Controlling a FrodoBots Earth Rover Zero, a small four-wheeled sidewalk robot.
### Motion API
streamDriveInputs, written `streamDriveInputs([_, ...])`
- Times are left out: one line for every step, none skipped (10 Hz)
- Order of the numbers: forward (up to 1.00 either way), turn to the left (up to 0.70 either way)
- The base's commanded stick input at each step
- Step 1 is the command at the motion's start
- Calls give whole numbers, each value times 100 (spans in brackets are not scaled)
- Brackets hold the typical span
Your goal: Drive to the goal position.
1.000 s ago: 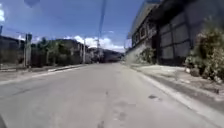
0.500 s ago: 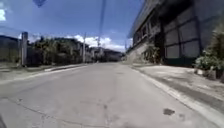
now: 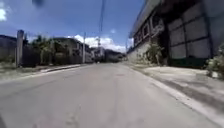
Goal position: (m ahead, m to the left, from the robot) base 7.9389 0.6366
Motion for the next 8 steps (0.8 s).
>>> streamDriveInputs([100, 0])
streamDriveInputs([100, 0])
streamDriveInputs([100, 0])
streamDriveInputs([100, 0])
streamDriveInputs([100, 0])
streamDriveInputs([100, 0])
streamDriveInputs([100, 0])
streamDriveInputs([100, 0])
